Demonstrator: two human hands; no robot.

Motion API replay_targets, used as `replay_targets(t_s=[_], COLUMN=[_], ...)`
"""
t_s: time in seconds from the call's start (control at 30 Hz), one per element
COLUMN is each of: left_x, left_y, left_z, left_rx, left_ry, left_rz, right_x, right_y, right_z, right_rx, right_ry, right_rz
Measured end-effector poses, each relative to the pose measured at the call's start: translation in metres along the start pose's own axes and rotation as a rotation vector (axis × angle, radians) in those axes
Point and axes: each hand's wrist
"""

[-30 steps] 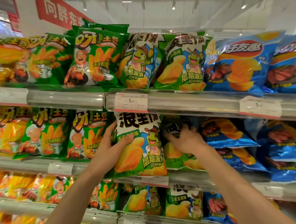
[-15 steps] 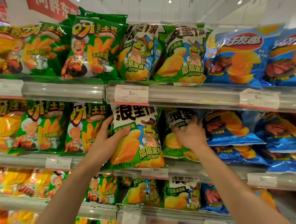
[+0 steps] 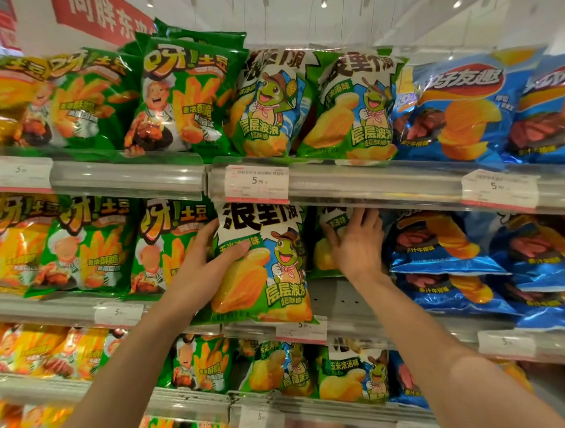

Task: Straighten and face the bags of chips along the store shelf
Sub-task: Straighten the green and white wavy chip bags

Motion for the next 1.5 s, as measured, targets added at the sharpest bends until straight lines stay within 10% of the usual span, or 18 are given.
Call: replay_targets(t_s=[1.1, 1.5], left_x=[0.006, -0.002], left_y=[-0.072, -0.117], left_z=[-0.009, -0.043], left_rx=[-0.035, -0.077], left_ry=[-0.161, -0.331], left_rz=[-0.127, -0.362], right_x=[0.019, 0.032], right_y=[0.066, 0.03], right_z=[0.073, 0.084], right_rx=[-0.449, -0.17], right_ry=[-0.026, 0.209], right_rz=[-0.757, -0.288])
Point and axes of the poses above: each hand's wrist, its own z-axis away from the middle knuckle, its own y-axis out of the back of the hand, x = y × z, and after that the axes turned 8 degrees about -x, right-handed
